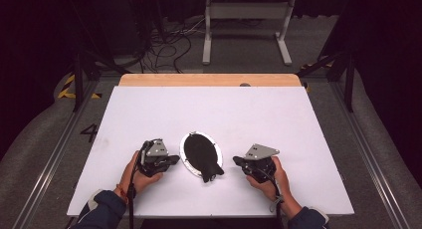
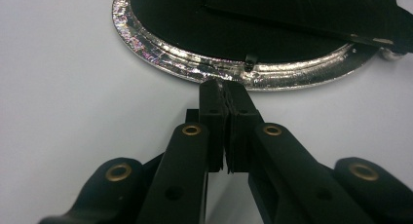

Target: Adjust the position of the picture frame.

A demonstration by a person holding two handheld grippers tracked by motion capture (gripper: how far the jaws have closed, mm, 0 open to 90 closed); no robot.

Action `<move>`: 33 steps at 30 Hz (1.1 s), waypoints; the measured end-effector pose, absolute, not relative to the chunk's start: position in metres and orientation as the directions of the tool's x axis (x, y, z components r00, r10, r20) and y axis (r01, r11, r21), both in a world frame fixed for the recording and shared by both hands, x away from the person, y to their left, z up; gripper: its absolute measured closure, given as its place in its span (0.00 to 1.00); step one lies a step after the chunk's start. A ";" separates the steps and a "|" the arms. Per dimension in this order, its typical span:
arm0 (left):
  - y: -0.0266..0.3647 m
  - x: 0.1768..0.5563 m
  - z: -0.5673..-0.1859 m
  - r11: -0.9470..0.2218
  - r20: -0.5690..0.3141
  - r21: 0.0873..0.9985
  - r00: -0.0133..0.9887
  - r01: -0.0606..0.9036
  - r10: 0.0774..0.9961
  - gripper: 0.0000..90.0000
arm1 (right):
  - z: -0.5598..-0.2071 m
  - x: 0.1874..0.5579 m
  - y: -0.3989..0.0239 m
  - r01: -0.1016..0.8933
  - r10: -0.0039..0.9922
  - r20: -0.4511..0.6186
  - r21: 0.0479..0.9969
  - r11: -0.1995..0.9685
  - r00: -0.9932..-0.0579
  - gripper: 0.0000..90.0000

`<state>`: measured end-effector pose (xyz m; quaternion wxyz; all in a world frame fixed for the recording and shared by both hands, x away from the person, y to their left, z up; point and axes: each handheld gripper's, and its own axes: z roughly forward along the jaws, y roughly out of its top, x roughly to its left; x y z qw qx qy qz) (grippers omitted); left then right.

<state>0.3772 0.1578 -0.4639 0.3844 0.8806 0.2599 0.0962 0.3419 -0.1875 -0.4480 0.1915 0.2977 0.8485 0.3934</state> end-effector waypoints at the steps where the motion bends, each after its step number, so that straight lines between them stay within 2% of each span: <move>1: 0.158 0.378 -0.464 -0.572 -0.029 0.725 0.848 0.383 0.530 0.97 | -0.448 0.341 -0.185 0.352 0.651 -0.092 0.780 0.517 -0.753 1.00; 11: 0.150 0.382 -0.466 -0.576 -0.032 0.724 0.853 0.380 0.522 0.98 | -0.458 0.338 -0.163 0.351 0.611 -0.087 0.751 0.559 -0.787 1.00; 33: 0.124 0.394 -0.465 -0.592 -0.006 0.724 0.861 0.354 0.508 0.99 | -0.459 0.327 -0.170 0.353 0.598 -0.083 0.740 0.573 -0.797 1.00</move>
